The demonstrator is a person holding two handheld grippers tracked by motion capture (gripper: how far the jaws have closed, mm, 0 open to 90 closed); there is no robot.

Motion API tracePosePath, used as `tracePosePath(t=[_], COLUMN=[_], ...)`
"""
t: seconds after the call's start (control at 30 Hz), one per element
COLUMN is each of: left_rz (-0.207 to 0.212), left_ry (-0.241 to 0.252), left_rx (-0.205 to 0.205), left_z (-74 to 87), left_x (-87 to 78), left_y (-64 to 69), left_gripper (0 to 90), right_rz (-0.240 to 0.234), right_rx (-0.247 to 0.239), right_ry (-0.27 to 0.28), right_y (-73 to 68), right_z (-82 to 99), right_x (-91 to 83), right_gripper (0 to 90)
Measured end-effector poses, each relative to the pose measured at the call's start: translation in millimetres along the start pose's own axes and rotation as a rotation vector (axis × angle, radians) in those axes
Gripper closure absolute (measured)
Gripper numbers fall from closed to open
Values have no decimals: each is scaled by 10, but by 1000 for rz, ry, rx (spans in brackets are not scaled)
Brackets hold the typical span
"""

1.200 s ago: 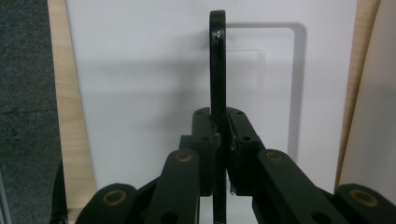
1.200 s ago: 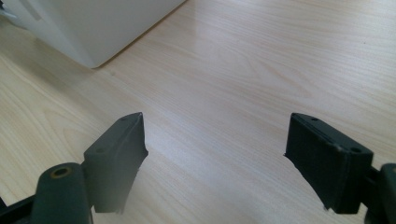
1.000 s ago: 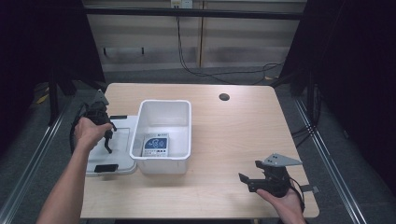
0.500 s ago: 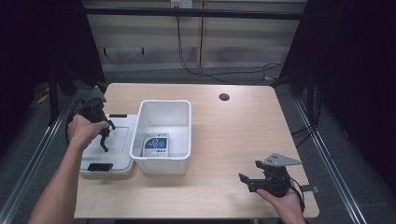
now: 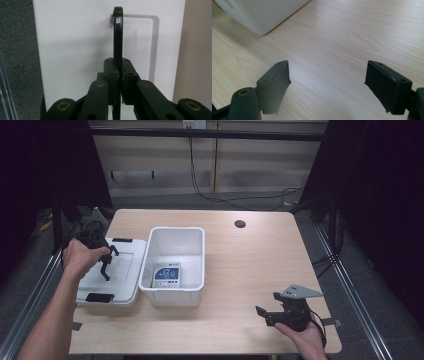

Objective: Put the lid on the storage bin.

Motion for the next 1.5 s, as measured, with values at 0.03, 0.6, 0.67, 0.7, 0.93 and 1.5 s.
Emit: tracePosePath(t=[0.03,0.6,0.67,0.7,0.93,1.5], left_rz=[-4,-2,-1,0,7,21], left_ry=[0,26,29,32,41,67], left_rx=[11,37,43,50,59,74], left_z=[7,77,78,82,101,156], left_x=[-20,-280,-301,-330,-438,-718], left_y=[-1,4,4,9,28,18], left_gripper=[850,850,850,850,850,850], right_rz=[1,-7,-7,-9,-12,-8], right_rx=[2,-5,-5,-6,-8,-8], right_ry=[-1,5,5,7,10,6], right_y=[0,-9,-10,-9,-9,-9], right_z=[-1,-6,-7,-9,-8,-6], right_x=[2,-2,-1,-2,-9,-4], right_gripper=[189,159,154,150,144,144])
Point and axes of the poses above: each handheld gripper's, and its own axes: x roughly forward along the jaws, z roughly out of its underside, y roughly to its right, the point moved 2 cm from there along x, roughly forward along the jaws, and after that the axes turned 3 degrees about z, right-handed, at the moved point
